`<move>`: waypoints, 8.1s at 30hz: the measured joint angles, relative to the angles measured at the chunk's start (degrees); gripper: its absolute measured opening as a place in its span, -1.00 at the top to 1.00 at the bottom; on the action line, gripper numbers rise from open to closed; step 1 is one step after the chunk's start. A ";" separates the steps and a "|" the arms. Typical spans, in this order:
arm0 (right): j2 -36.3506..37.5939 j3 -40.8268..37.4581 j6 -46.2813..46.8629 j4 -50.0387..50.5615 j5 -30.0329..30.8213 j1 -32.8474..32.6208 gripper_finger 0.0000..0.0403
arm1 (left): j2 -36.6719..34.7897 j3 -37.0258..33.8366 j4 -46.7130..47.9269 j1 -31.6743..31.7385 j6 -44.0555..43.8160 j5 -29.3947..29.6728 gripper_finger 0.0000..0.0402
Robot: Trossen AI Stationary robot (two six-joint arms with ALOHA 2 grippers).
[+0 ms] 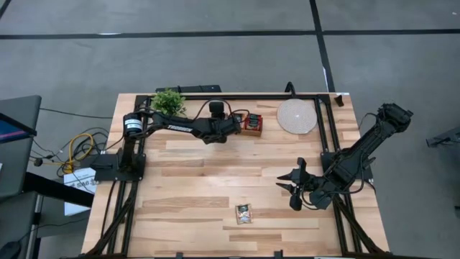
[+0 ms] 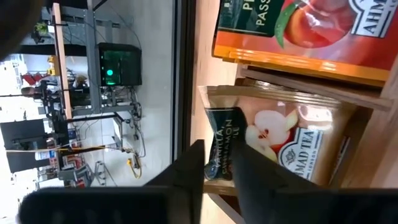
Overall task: Pick & Place Tea
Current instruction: Put the brown tea bag into the left section of the wooden organizer
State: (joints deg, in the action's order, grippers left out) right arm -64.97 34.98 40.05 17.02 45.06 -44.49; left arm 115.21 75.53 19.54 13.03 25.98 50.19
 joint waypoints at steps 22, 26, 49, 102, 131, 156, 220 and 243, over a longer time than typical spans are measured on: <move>0.00 0.00 0.00 0.00 -0.02 0.00 0.55 | -0.36 -0.04 1.47 -2.95 0.48 9.60 0.25; 0.00 0.00 0.00 0.00 -0.02 0.01 0.55 | -2.16 -0.04 2.47 -3.75 1.67 14.85 0.25; 0.00 0.00 0.39 0.11 -0.46 0.02 0.55 | -13.93 -0.05 5.29 -24.60 -29.08 -48.65 0.25; -42.27 27.32 -15.09 -4.72 -35.21 14.27 0.55 | -35.66 -25.43 6.69 -35.01 -51.32 -23.58 0.25; -49.74 29.83 -13.93 -10.49 -39.22 20.54 0.55 | -37.28 -28.37 3.40 -36.32 -51.66 -23.37 0.25; -44.23 36.41 -34.12 0.20 -34.59 23.07 0.55 | -35.63 -28.28 -0.25 -36.12 -51.55 -23.35 0.25; -20.62 25.73 -19.51 8.78 -13.76 5.88 0.55 | -10.36 -17.40 -1.51 -22.29 -44.66 -37.29 0.01; -20.61 25.77 -19.52 7.30 -13.75 5.88 0.55 | -7.56 -17.18 1.63 -22.09 -47.19 -38.10 0.44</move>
State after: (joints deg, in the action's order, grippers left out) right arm -85.58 60.75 20.53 24.32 31.31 -38.61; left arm 107.66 58.35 21.16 -9.06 -21.21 12.10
